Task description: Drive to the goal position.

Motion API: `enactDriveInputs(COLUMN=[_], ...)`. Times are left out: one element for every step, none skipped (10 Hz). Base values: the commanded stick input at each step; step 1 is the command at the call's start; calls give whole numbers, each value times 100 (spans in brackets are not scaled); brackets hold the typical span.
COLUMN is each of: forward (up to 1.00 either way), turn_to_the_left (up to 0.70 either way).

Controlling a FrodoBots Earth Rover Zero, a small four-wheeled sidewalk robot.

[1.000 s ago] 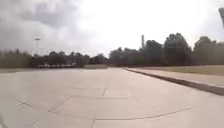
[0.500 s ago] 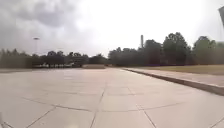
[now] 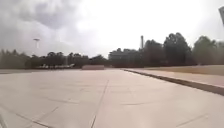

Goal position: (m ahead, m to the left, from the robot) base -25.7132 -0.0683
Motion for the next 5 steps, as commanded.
enactDriveInputs(forward=[0,0,0,0,0], turn_to_the_left=[-60,-90,-89,-89,-89])
